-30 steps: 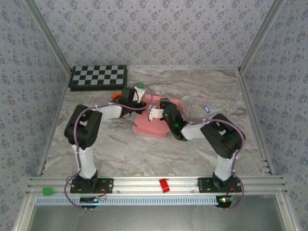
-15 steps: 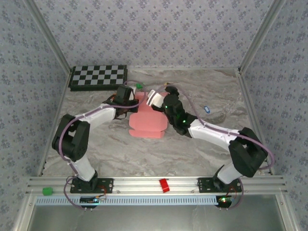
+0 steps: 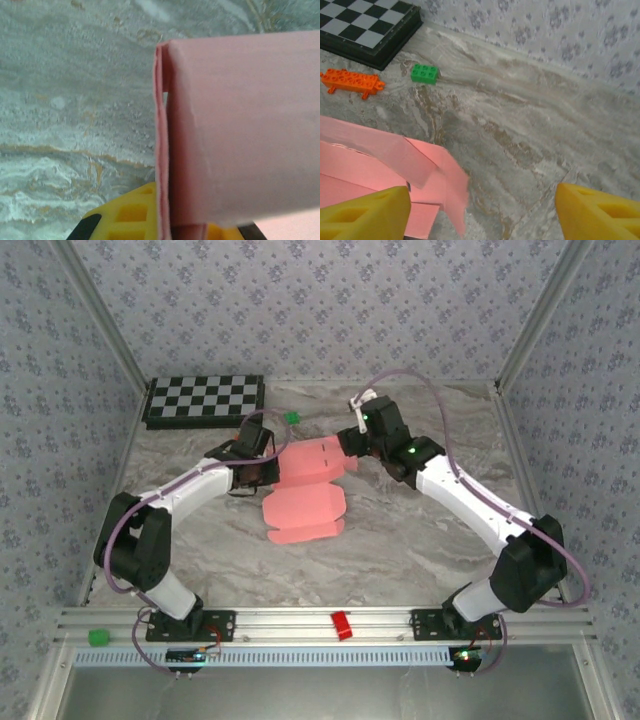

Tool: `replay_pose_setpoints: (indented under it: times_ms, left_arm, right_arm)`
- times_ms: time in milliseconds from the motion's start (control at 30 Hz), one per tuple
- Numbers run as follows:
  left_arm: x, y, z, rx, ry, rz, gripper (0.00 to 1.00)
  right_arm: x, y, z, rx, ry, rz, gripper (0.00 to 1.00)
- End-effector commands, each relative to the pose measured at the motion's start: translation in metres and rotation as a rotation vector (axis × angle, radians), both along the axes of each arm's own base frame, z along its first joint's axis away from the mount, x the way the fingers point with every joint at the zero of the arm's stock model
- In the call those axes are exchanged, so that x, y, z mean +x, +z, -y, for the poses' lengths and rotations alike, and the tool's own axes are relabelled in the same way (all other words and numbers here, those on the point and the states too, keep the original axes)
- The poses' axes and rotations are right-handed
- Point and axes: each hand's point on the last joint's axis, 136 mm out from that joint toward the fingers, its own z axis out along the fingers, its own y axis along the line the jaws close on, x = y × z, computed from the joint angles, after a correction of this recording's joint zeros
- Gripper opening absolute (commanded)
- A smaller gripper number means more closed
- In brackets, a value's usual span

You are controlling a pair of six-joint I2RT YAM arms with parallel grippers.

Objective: Fold the paper box

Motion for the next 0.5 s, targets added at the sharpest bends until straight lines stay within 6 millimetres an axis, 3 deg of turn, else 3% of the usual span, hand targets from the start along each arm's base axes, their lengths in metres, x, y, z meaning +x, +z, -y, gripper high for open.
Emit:
replay_pose_setpoints:
  times_ms: [0,133,333,467]
  left_arm:
    - [-0.006,0.017,0.004,-0.032,0.022,-0.019,0.00]
    - [-0.006,0.017,0.006,-0.037,0.021,-0.034,0.00]
    - [-0.007,0.020,0.011,-0.058,0.019,-0.050,0.00]
    - [-0.007,0.021,0.015,-0.073,0.015,-0.055,0.00]
  right_arm:
    - [-0.012,-0.002,-0.009,0.116,0.028,-0.118,0.72]
    - [-0.009,-0.014,-0.017,0.114,0.054,-0.186,0.60]
    - [0.004,-0.033,-0.030,0.074,0.072,-0.260,0.21]
    - [0.016,-0.041,-0.034,0.056,0.054,-0.262,0.13]
